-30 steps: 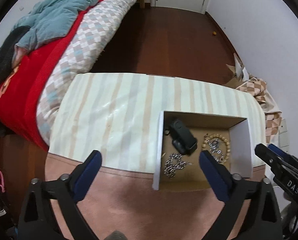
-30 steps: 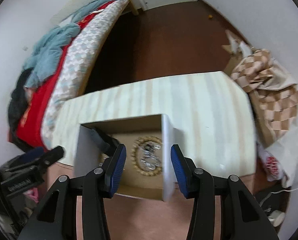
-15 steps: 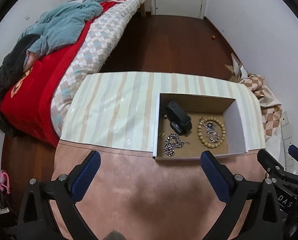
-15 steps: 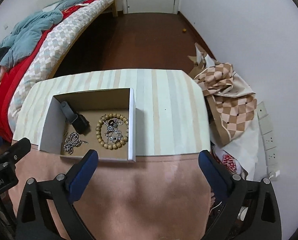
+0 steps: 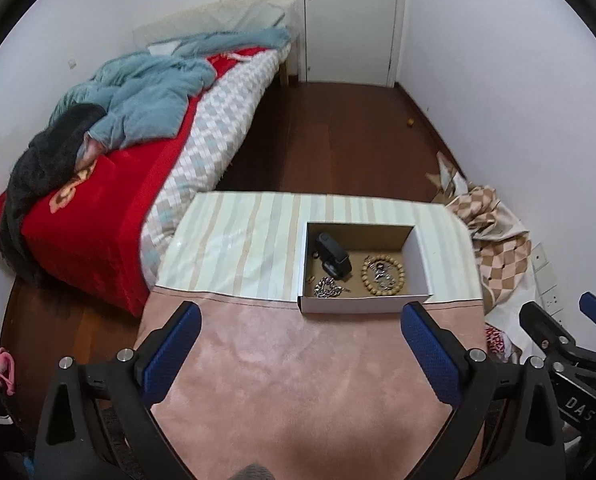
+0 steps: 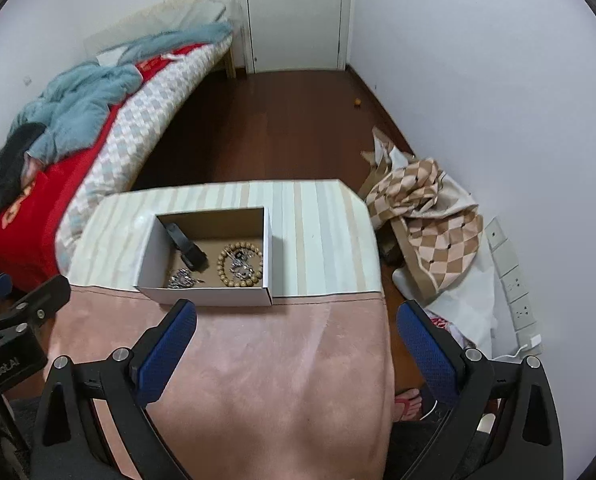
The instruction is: Organize jewelry
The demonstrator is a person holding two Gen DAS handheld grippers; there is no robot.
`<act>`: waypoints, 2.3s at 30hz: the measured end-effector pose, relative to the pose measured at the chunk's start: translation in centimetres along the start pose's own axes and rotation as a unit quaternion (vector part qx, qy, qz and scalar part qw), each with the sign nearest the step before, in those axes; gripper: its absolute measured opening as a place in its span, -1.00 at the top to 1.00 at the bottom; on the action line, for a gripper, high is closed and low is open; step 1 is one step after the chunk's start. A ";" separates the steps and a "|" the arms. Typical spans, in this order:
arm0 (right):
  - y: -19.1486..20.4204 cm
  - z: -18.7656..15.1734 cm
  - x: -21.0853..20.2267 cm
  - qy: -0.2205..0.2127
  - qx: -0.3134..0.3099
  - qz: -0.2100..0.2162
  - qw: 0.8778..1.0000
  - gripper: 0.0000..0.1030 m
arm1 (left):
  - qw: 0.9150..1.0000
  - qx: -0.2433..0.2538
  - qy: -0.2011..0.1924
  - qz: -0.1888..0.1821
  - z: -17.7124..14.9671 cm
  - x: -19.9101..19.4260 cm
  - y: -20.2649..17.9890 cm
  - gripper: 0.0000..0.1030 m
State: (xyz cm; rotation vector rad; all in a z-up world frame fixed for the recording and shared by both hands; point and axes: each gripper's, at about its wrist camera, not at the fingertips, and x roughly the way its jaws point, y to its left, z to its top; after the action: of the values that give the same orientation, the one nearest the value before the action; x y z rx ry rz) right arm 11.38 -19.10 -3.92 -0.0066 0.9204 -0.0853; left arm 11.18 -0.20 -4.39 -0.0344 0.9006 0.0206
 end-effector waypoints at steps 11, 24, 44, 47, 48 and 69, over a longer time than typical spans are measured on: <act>-1.1 -1.2 -10.6 -0.066 0.000 -0.004 0.998 -0.97 | 0.999 -0.003 -0.052 -0.014 -0.9 -8.0 0.3 -0.98; -0.4 -2.2 -18.1 -0.114 -0.009 0.004 0.993 -0.99 | 0.997 -0.015 -0.076 -0.016 -1.9 -13.4 1.4 -0.98; 0.3 -0.1 -14.9 -0.082 -0.009 -0.003 0.997 -1.00 | 0.999 -0.014 -0.029 -0.004 -0.1 -9.7 0.5 -0.98; 0.4 0.9 -13.7 -0.077 -0.009 -0.007 0.997 -1.00 | 1.000 -0.014 -0.024 -0.001 0.6 -8.8 0.5 -0.98; 0.5 1.2 -13.1 -0.075 -0.009 -0.007 0.997 -1.00 | 1.000 -0.012 -0.023 0.002 0.9 -8.5 0.5 -0.98; 1.6 4.1 -7.5 -0.017 -0.025 -0.013 0.999 -1.00 | 1.000 -0.010 0.025 0.006 2.8 -4.2 0.4 -0.98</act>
State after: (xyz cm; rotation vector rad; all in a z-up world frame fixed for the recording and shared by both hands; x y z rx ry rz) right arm 10.26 -17.02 4.49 -0.0670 0.8881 -0.0866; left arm 10.75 0.32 0.59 -0.0495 0.9507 0.0397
